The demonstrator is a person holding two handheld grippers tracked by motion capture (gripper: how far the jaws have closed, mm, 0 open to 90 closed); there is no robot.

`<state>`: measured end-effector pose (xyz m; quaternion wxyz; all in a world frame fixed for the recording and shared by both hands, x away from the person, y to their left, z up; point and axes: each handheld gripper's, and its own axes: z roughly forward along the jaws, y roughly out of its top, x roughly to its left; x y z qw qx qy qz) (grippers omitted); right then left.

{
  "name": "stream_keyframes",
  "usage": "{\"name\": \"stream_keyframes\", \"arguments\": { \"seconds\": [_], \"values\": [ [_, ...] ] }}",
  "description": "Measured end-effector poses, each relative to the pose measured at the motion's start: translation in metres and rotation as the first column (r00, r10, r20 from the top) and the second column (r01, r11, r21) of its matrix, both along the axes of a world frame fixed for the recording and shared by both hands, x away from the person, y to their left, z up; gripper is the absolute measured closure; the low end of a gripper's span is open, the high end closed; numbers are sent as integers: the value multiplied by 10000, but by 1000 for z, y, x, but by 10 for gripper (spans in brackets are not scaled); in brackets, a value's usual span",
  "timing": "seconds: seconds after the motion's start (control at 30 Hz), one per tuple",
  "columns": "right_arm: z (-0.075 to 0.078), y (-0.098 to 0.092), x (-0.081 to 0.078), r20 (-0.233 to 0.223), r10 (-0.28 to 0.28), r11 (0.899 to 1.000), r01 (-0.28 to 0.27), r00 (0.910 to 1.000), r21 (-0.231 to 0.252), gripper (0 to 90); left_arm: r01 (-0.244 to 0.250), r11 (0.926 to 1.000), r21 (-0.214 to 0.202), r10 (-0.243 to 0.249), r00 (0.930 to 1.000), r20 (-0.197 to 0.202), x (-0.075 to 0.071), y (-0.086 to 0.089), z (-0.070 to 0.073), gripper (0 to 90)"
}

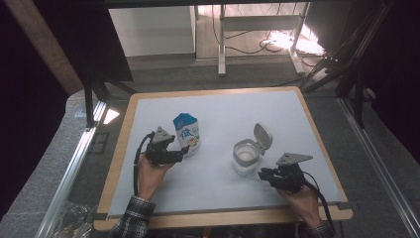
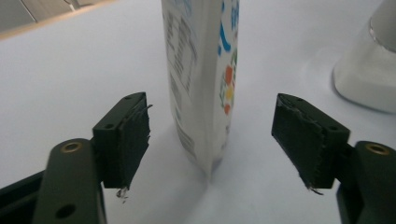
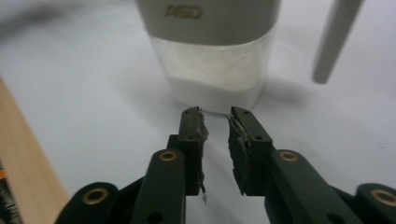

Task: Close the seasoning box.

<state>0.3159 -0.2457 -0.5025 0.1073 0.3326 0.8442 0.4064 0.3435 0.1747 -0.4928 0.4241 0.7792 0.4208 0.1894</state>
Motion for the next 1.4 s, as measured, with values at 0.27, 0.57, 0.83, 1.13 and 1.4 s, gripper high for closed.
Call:
{"name": "stream_keyframes", "arguments": {
  "seconds": [0.27,0.57,0.83,1.13,1.4],
  "values": [
    [9,-10,11,266,-520,9986,517,9983,89,855,-398,9992,-55,395,9984,-403,-21,6,-13,171],
    [19,-21,27,169,-945,9929,930,9954,741,888,-571,9972,484,619,9926,-1042,-39,3,-36,89],
    [33,-22,35,568,-1083,9914,1035,9925,801,877,-433,9917,1210,621,9858,-1557,-40,-3,-56,72],
    [58,-19,46,861,-1064,9867,945,9906,1320,874,-490,9916,1193,663,9871,-1458,-41,-4,-58,59],
    [71,-6,47,1064,-672,9888,520,9921,1397,874,-501,9921,1153,666,9873,-1441,-41,-5,-59,59]
  ]
}}
